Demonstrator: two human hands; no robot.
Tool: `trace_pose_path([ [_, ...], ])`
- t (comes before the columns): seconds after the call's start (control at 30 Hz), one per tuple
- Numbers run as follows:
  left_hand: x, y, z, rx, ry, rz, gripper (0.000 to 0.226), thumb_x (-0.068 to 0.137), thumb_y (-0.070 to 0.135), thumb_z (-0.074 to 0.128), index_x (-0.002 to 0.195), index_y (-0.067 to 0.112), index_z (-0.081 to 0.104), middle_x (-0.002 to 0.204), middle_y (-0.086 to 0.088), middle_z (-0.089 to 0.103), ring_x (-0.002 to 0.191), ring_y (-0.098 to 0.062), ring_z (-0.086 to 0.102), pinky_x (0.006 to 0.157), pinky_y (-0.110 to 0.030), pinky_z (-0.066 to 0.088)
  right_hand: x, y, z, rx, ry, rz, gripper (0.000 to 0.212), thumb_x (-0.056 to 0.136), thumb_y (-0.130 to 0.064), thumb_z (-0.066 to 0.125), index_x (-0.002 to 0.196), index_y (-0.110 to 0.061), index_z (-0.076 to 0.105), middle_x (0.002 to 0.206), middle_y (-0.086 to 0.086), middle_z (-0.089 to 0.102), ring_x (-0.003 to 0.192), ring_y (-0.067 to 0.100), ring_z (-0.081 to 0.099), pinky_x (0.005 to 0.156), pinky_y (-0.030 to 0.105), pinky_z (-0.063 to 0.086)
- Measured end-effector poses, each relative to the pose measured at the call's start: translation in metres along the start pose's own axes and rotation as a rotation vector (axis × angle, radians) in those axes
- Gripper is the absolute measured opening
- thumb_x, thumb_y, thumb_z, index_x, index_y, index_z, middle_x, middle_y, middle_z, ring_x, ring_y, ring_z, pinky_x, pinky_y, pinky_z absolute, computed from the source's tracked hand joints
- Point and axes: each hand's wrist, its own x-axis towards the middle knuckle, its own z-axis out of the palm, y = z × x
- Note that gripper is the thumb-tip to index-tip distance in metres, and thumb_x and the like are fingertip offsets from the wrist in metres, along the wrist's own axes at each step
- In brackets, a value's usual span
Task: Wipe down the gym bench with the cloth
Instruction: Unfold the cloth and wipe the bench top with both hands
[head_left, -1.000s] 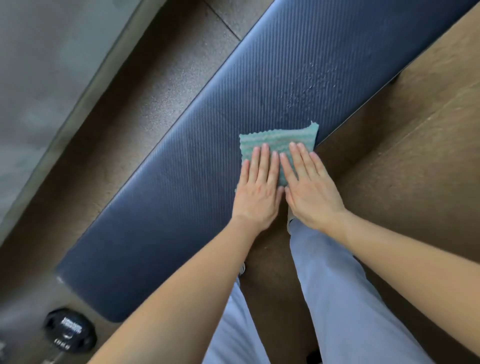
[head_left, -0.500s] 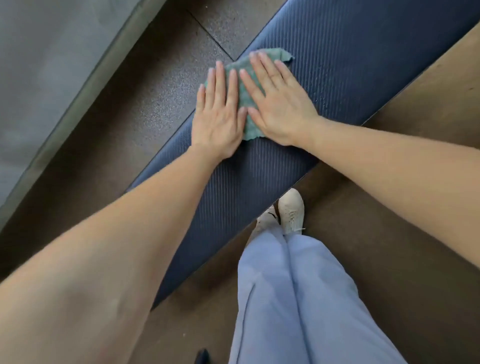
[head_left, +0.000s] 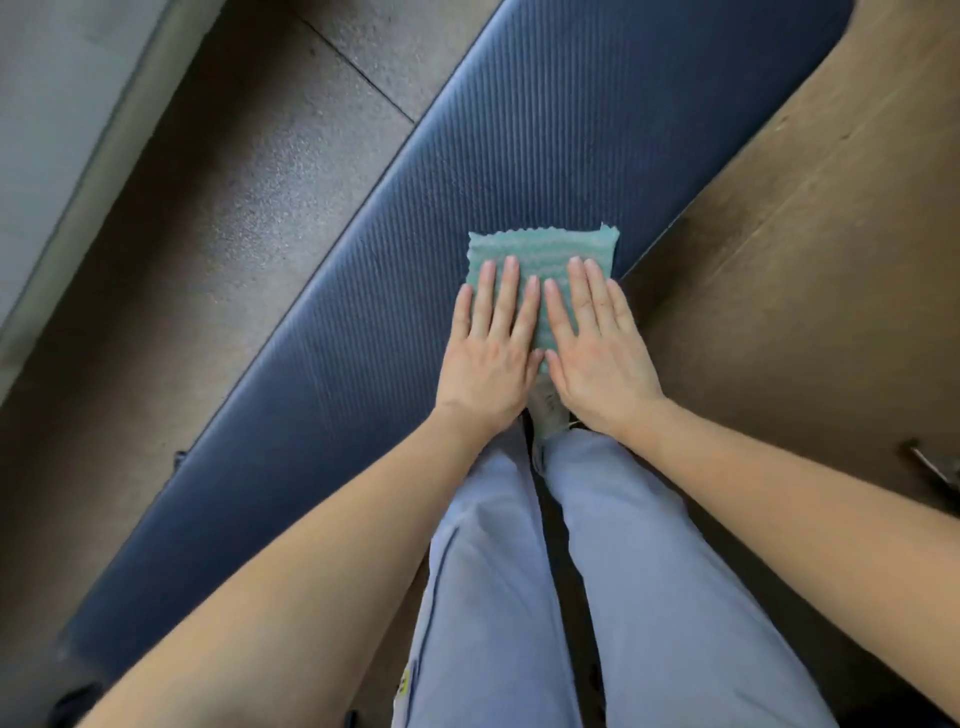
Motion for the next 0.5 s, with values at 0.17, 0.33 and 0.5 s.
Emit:
trace_pose_path([
  [0.17, -0.009, 0.025, 0.007, -0.030, -0.055, 0.004, 0.067, 0.109, 0.041, 0.024, 0.165, 0.011, 0.004, 0.171, -0.019, -0.004, 0.158, -0.037, -0.007, 0.129, -0.052, 0.001, -0.019, 0.001, 0.011, 0.084, -0.048, 0.079, 0.070, 0.105, -0.036, 0.030, 0.162, -0.004, 0.004, 0.167, 0.030, -0.001, 0.157, 0.042, -0.001, 0.128, 0.052, 0.008],
  [0.33, 0.023, 0.000, -0.010, -0.003, 0.027, -0.062, 0.065, 0.110, 0.042, 0.025, 0.165, 0.012, 0.008, 0.172, -0.017, 0.002, 0.160, -0.031, 0.000, 0.129, -0.049, 0.006, 0.032, 0.019, -0.006, 0.123, 0.024, 0.000, 0.068, 0.105, -0.036, 0.033, 0.162, -0.006, 0.010, 0.167, 0.029, 0.004, 0.157, 0.041, 0.003, 0.128, 0.051, 0.008],
  [0.5, 0.113, -0.041, -0.061, 0.022, 0.159, -0.164, 0.065, 0.109, 0.043, 0.020, 0.165, 0.011, 0.007, 0.171, -0.019, 0.005, 0.159, -0.034, 0.004, 0.128, -0.053, 0.008, 0.142, 0.053, -0.054, 0.038, 0.163, -0.059, 0.065, 0.106, -0.039, 0.022, 0.162, -0.009, 0.007, 0.168, 0.027, 0.003, 0.157, 0.039, 0.003, 0.128, 0.051, 0.008],
])
